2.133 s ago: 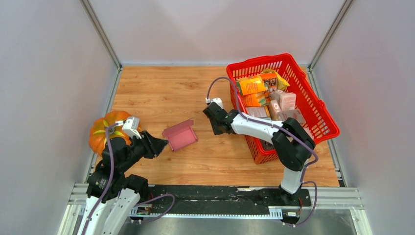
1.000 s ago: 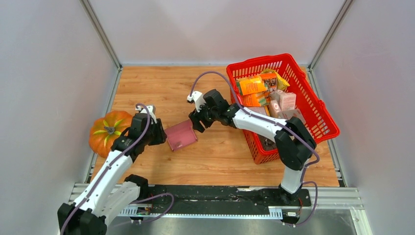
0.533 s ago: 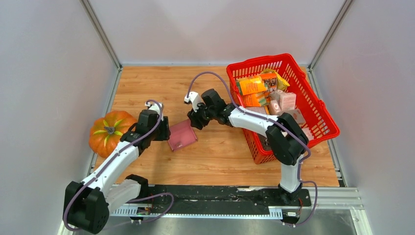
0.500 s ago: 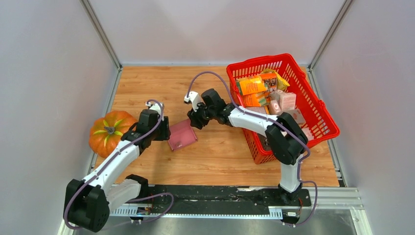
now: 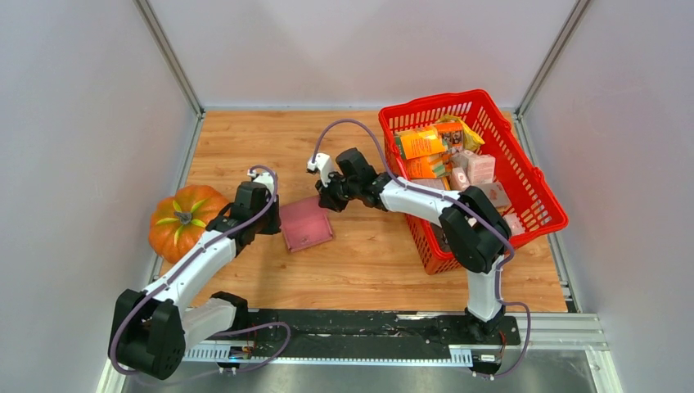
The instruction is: Fold the paper box
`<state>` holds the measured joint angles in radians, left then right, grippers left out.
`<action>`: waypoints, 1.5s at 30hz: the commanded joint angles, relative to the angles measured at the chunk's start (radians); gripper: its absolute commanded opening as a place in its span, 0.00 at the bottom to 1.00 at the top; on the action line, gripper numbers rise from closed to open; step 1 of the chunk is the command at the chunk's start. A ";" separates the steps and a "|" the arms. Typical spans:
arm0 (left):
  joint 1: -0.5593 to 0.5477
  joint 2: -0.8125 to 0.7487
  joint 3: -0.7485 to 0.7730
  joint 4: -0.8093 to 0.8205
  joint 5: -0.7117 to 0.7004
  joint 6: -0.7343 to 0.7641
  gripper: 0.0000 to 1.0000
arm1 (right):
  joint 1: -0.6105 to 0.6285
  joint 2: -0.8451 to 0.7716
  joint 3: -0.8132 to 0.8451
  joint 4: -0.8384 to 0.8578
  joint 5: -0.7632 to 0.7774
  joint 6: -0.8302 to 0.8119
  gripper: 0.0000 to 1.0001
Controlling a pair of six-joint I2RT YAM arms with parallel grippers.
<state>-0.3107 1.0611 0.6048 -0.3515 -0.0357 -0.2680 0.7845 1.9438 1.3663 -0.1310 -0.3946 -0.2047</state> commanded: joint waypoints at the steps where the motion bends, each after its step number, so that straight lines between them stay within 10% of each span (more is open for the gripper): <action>1: -0.004 0.016 0.018 0.054 -0.003 -0.010 0.24 | 0.002 -0.019 -0.008 0.106 0.005 0.056 0.04; 11: -0.024 0.089 0.073 0.138 -0.067 -0.128 0.00 | 0.048 -0.083 -0.069 0.182 0.392 0.353 0.00; 22: -0.113 0.166 0.056 0.261 -0.207 -0.229 0.00 | 0.147 -0.095 -0.102 0.172 0.845 0.602 0.00; 45: -0.194 0.062 -0.126 0.404 -0.280 -0.201 0.00 | 0.323 -0.108 -0.262 0.313 1.223 0.824 0.00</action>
<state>-0.4931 1.1408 0.5030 0.0093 -0.3202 -0.4637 1.1007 1.8664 1.1496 0.0540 0.7269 0.5388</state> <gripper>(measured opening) 0.007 0.010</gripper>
